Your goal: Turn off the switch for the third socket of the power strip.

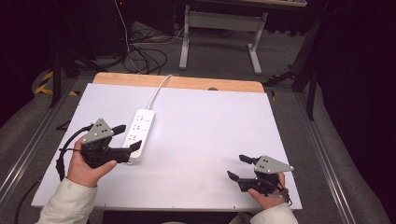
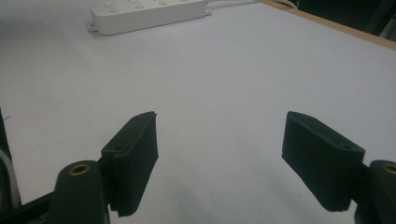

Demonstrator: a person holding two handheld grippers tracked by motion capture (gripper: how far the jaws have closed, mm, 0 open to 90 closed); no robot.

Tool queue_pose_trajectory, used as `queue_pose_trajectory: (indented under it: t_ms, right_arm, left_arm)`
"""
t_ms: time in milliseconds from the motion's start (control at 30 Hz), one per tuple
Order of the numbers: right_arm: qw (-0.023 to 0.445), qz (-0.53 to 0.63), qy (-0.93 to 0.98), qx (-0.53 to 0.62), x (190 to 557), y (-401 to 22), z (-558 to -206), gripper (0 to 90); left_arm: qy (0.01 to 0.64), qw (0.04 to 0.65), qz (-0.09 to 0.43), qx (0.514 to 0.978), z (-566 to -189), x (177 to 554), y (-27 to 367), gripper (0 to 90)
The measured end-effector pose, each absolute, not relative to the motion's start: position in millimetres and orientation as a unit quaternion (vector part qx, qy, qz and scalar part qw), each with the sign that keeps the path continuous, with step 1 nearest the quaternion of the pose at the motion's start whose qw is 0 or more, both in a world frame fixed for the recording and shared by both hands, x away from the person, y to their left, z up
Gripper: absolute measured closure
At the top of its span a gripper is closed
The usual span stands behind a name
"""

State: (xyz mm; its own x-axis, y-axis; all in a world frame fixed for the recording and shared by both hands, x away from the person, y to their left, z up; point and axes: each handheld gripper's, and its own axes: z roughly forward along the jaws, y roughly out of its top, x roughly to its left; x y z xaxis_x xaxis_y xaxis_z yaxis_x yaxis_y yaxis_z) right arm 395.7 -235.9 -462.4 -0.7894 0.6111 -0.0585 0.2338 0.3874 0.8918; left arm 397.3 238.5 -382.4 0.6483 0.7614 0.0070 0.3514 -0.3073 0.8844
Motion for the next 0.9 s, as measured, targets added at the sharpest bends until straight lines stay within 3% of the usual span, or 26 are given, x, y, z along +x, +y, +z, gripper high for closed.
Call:
queue_pose_trajectory:
  t_ms: [633, 900]
  right_arm:
    - [0.192, 0.490, 0.810, 0.260, 395.5, -236.0, -462.2, 27.2]
    - [0.192, 0.490, 0.810, 0.260, 395.2, -236.2, -462.2, 27.2]
  left_arm:
    - [0.355, 0.493, 0.233, 0.760, -400.5, 369.6, 275.6, 25.9]
    - [0.360, 0.495, 0.238, 0.755, -418.8, 365.3, 287.0, 18.9]
